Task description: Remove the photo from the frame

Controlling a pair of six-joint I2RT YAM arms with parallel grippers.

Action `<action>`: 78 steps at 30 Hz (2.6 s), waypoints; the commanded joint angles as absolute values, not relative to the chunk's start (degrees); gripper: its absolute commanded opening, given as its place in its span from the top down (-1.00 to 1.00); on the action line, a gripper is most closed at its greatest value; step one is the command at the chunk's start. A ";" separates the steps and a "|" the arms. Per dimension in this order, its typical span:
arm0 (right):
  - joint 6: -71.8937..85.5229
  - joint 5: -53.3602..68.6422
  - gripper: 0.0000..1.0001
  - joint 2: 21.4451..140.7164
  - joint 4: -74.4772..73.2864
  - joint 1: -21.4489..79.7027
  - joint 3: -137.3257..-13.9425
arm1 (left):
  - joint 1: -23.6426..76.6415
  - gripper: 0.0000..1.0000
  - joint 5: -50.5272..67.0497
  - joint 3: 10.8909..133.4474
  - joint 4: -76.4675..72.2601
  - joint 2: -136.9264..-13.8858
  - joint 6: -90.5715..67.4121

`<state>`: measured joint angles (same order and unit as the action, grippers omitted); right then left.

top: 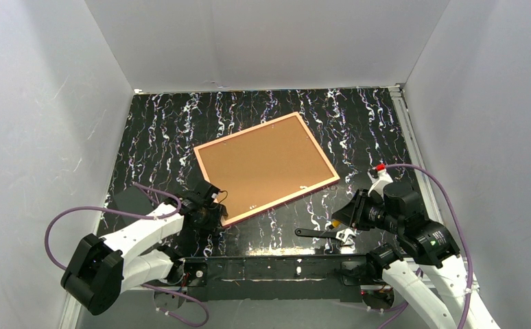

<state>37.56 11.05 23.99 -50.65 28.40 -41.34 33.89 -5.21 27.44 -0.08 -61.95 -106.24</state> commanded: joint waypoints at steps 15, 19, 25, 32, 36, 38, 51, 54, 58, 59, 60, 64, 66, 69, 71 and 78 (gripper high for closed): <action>37.82 8.87 0.97 25.35 -50.52 28.52 -41.66 | 22.50 1.00 -17.10 33.54 17.70 -63.33 -72.22; 36.81 7.52 0.97 27.59 -49.98 28.52 -42.11 | 19.13 1.00 -17.04 40.23 18.79 -68.82 -55.87; 34.74 2.42 0.97 34.36 -45.42 28.48 -44.44 | 18.10 1.00 -11.70 45.43 15.40 -75.42 -40.65; 31.29 1.01 0.97 51.95 -35.12 28.31 -52.12 | 18.00 1.00 -10.00 45.73 15.62 -75.66 -35.50; 28.65 2.37 0.97 61.38 -33.59 28.21 -58.03 | 18.09 0.50 -5.90 48.67 19.62 -72.41 -36.95; 27.74 2.41 0.97 64.38 -33.39 28.24 -60.23 | 18.10 0.02 -1.05 50.43 21.53 -72.38 -40.32; 28.58 1.84 0.97 55.89 -37.25 28.13 -55.72 | 35.40 -0.32 17.06 58.71 6.57 -79.16 -17.96; 30.19 0.99 0.97 48.35 -39.50 28.13 -53.24 | 38.96 -0.29 18.12 62.10 5.28 -84.77 -9.10; 31.44 0.86 0.97 40.99 -42.27 28.12 -51.83 | 43.99 -0.16 18.50 66.04 4.84 -91.49 1.99; 31.57 0.65 0.97 39.53 -43.11 28.14 -51.88 | 45.66 -0.16 17.76 66.57 4.71 -92.82 6.63; 31.62 0.43 0.97 38.46 -44.03 28.10 -52.12 | 46.95 -0.16 17.02 67.04 4.52 -94.26 9.18; 32.30 -0.54 0.97 33.72 -48.19 28.11 -53.54 | 49.02 -0.19 17.53 69.75 3.55 -100.04 12.62; 32.66 -1.75 0.97 31.44 -50.09 28.08 -54.07 | 50.11 -0.18 15.30 70.56 2.68 -102.09 13.97; 32.72 -2.34 0.97 29.01 -52.89 28.12 -54.97 | 51.99 -0.14 12.57 71.41 2.09 -104.72 16.58; 32.70 -2.70 0.97 27.94 -54.45 28.10 -55.23 | 52.77 -0.10 10.98 71.70 1.74 -105.67 17.29; 33.93 -2.61 0.97 26.61 -55.77 28.08 -54.70 | 53.66 -0.18 4.14 74.96 4.59 -104.00 5.50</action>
<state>32.67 -1.80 27.40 -55.20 28.25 -53.12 53.60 10.63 70.96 -2.15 -105.86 13.89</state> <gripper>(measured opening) 0.286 0.542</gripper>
